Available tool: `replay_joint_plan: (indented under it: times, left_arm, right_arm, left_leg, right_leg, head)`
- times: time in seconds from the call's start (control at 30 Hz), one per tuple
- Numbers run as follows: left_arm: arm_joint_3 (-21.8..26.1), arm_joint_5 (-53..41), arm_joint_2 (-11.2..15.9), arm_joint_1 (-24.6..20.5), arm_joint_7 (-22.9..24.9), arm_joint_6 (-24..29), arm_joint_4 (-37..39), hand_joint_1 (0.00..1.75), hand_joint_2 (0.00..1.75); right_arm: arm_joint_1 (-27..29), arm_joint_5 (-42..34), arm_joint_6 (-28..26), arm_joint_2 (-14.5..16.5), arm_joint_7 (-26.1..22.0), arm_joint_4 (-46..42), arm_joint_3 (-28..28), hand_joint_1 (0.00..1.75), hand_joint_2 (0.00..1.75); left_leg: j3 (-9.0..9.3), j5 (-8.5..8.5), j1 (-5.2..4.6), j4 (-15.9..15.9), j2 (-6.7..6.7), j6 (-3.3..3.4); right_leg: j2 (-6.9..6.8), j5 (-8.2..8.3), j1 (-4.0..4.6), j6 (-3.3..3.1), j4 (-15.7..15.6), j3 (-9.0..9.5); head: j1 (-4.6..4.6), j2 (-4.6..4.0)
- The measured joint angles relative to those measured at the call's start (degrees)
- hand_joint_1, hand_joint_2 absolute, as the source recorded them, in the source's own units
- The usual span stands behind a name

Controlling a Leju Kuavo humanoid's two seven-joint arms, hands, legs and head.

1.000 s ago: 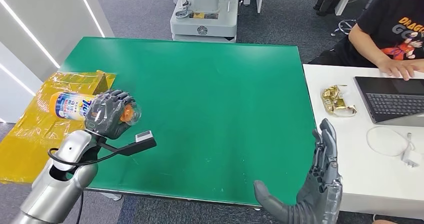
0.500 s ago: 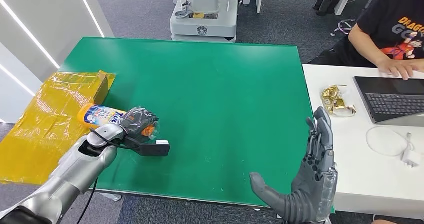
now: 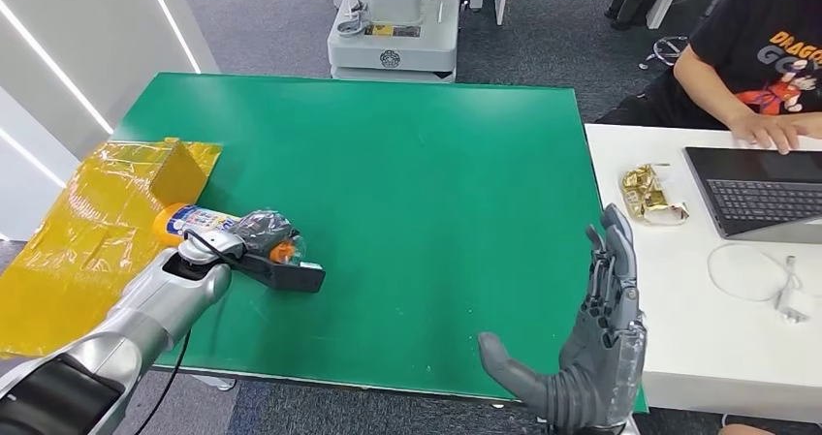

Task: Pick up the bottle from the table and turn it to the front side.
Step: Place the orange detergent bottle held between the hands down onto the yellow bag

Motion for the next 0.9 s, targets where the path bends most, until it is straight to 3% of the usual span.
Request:
replay_joint_plan:
  times: [0.47, 0.9]
  left_arm:
    - [0.02, 0.26, 0.00, -1.66, 2.02, -2.93, 3.42, 1.75, 1.75]
    - [0.97, 1.86, 3.13, -1.04, 2.43, -6.27, 4.16, 1.75, 1.75]
  right_arm:
    - [-0.03, 0.77, 1.79, 0.83, 0.64, 0.00, 0.02, 0.00, 1.75]
    - [0.12, 0.32, 1.48, 0.86, 0.49, 0.15, 0.03, 0.00, 1.75]
  left_leg:
    - [0.30, -0.04, 0.13, -0.04, 0.59, -0.27]
    - [0.97, -0.17, 0.23, -0.50, 1.88, -0.58]
  right_leg:
    - [0.60, 0.13, 0.08, -0.27, 0.26, -0.03]
    - [1.86, 0.32, 0.14, -0.93, 0.33, -0.04]
  head:
    - [0.00, 0.00]
    - [0.01, 0.00]
